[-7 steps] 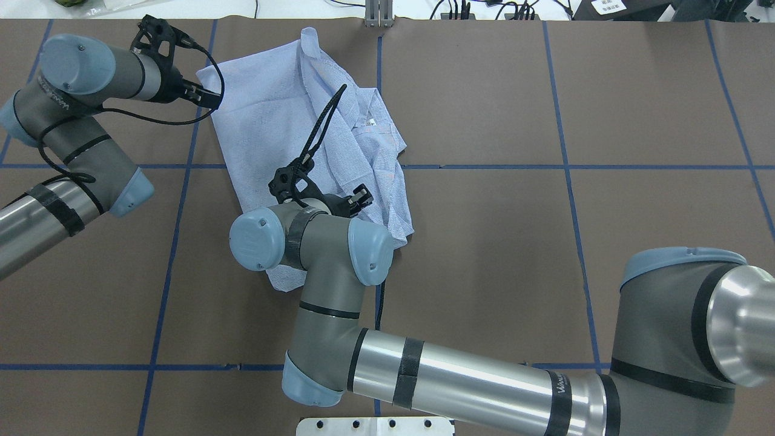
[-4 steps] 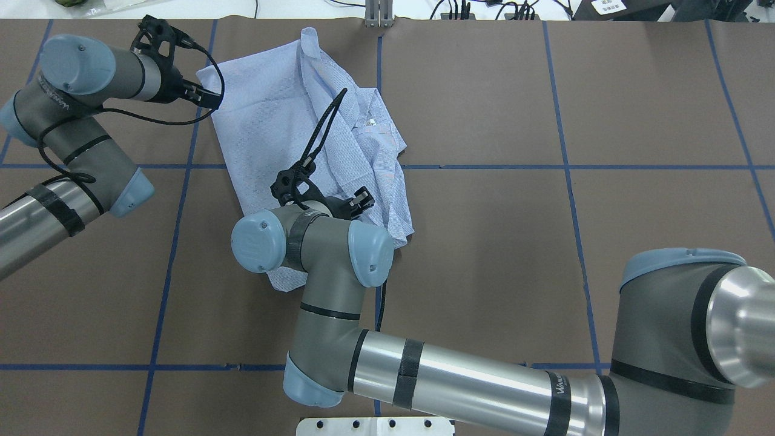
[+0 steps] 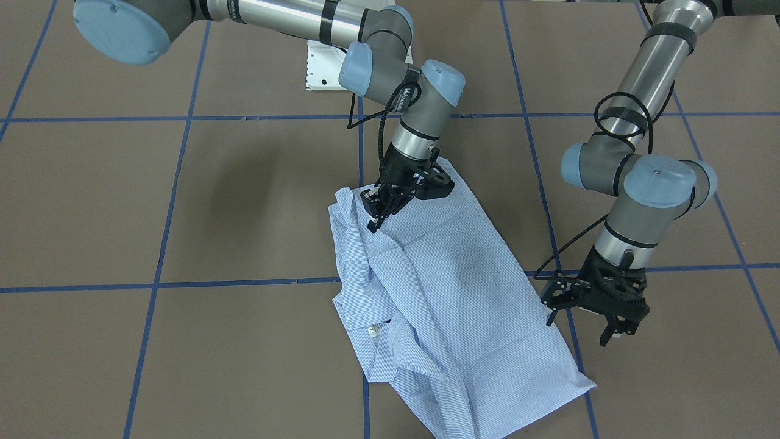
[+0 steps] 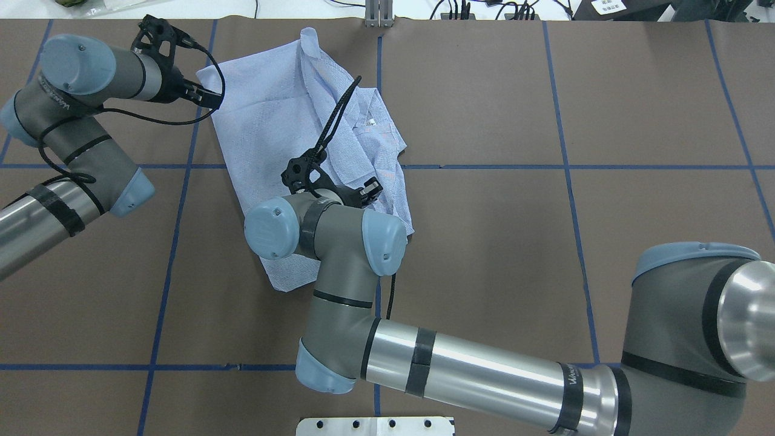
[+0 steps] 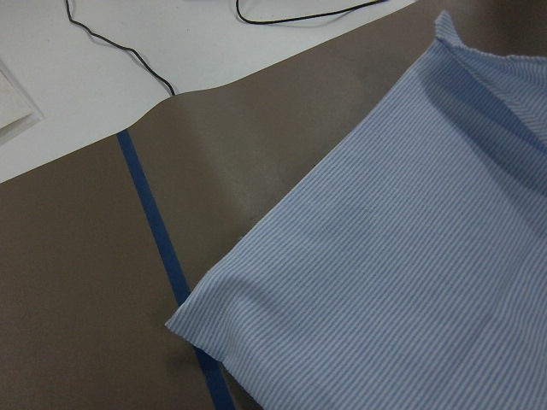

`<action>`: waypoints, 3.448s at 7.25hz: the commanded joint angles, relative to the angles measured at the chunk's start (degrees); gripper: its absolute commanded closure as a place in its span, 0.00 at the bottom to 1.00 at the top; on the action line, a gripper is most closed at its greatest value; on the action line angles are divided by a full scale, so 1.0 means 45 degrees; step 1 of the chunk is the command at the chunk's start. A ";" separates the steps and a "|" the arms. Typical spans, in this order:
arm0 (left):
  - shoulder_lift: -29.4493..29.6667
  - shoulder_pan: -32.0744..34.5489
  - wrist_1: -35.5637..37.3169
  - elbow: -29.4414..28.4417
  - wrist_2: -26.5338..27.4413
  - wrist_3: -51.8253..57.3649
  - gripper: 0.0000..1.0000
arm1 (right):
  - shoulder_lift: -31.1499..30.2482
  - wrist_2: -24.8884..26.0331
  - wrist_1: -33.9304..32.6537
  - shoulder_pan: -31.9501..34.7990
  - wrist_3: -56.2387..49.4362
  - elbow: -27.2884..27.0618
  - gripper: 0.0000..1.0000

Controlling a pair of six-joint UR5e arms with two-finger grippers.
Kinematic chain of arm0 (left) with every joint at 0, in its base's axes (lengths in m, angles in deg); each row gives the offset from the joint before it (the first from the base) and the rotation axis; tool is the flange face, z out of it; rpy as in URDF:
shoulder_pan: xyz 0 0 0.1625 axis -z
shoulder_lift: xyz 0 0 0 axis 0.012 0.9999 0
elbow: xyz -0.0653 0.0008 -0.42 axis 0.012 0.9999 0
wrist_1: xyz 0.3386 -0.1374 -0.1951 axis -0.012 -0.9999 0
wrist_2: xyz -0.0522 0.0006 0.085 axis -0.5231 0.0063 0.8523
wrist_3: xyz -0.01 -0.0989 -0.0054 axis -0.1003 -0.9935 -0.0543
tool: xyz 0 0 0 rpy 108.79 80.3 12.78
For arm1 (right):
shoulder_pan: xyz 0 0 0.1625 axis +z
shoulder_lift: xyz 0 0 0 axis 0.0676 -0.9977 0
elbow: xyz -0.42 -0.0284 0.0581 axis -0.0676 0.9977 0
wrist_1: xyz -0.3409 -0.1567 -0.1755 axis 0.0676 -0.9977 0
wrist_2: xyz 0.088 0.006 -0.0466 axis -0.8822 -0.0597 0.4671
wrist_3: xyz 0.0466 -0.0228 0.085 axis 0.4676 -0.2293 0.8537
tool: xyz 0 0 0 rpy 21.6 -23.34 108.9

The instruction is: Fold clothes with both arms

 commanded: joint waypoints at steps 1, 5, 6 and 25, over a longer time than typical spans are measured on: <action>0.0000 -0.0001 -0.0007 0.0020 0.0000 -0.0034 0.00 | -0.1618 -0.0004 -0.0042 0.0496 -0.0175 -0.1815 1.00; -0.0448 -0.0021 -0.0007 0.0487 0.0000 -0.0034 0.00 | -0.3224 -0.0160 0.1005 0.1435 -0.0119 -0.2742 0.01; -0.0468 -0.0021 -0.0007 0.0489 0.0000 -0.0034 0.00 | -0.3226 -0.1321 0.1863 0.1882 -0.0080 -0.2664 0.00; -0.1015 -0.0138 0.0012 0.1192 0.0000 -0.0074 0.00 | -0.4675 -0.1997 0.3512 0.0148 1.6854 -0.4132 0.35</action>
